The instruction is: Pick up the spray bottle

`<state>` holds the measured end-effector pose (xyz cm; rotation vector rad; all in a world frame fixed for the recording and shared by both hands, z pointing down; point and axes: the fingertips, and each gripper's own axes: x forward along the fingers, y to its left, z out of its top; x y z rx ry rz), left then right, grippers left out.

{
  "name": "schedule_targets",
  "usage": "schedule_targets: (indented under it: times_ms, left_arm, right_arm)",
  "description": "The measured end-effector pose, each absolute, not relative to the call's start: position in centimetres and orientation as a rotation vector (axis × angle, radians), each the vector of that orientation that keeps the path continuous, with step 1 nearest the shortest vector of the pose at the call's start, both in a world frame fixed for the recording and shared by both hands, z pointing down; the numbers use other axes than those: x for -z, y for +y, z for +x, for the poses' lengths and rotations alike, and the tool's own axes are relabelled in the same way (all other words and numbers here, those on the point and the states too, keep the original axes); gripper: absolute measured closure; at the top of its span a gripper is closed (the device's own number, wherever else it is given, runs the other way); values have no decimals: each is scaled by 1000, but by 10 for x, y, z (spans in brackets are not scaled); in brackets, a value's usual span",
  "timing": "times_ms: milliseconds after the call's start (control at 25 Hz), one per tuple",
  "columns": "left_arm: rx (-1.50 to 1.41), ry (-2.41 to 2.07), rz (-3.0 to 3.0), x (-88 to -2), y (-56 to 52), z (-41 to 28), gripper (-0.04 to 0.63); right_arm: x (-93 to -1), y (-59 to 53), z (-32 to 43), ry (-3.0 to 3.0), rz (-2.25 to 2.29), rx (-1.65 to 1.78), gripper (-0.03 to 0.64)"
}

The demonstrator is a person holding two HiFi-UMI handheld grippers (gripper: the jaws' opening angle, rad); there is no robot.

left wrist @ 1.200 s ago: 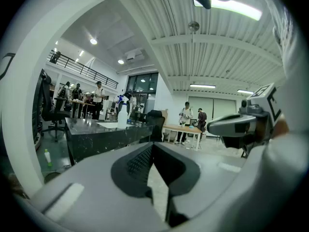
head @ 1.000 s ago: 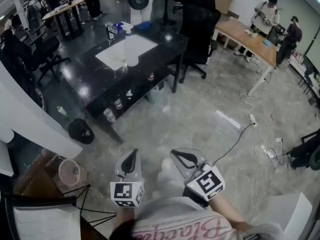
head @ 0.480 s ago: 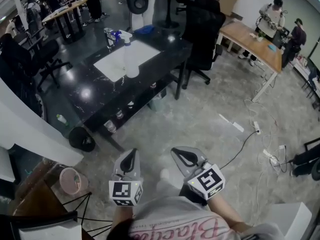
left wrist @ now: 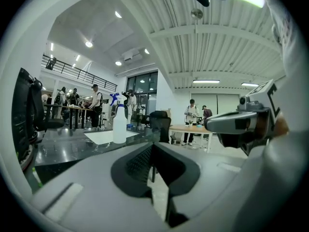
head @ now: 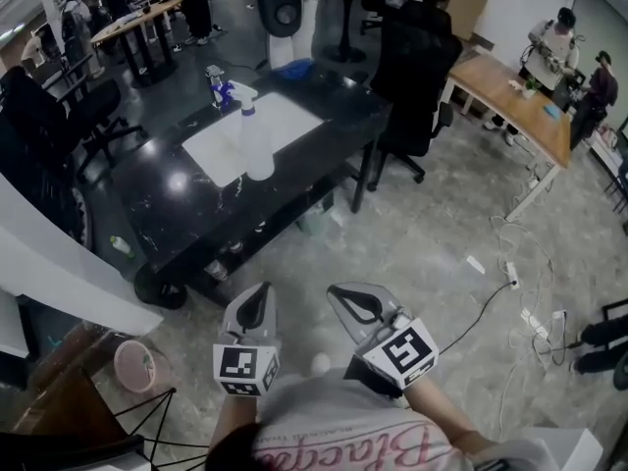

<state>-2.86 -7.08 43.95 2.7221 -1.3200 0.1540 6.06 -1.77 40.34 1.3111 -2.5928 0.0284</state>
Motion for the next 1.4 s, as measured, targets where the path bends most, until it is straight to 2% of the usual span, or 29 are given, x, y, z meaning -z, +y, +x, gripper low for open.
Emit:
schedule_targets:
  times_ms: [440,480,560,680,840,880,1120,1400]
  left_arm:
    - [-231,-1350,2716,-447,-151,-10,595]
    - [-245,-1348,2723,-449,-160,-9,565]
    - [-277,-1321,2737,-453,-181,-5,430]
    - [-308,-1317,2729,-460,-215,-3,350]
    - [-318,-1372,2703,-465,-267,-2,158]
    - [-314,-1378,2700,-466,-279,-1,129]
    - [-200,-1424,2696,-462,-344,7,6]
    - [-174,-1371,2749,-458,-391,34,6]
  right_arm:
    - [-414,-75,77,-2596,1299,-61,614]
    - [-415,-82,79,-2591,1302,-67,614]
    - [-416,-100,82,-2578,1312,-69,614]
    - [-415,-130,84,-2566,1323,-69,614]
    - [-414,-172,84,-2544,1317,-49,614]
    - [-414,-182,83,-2545,1322,-48,614]
    - [-412,-231,81,-2535,1292,-23,614]
    - [-414,-274,80,-2518,1278,-22,614]
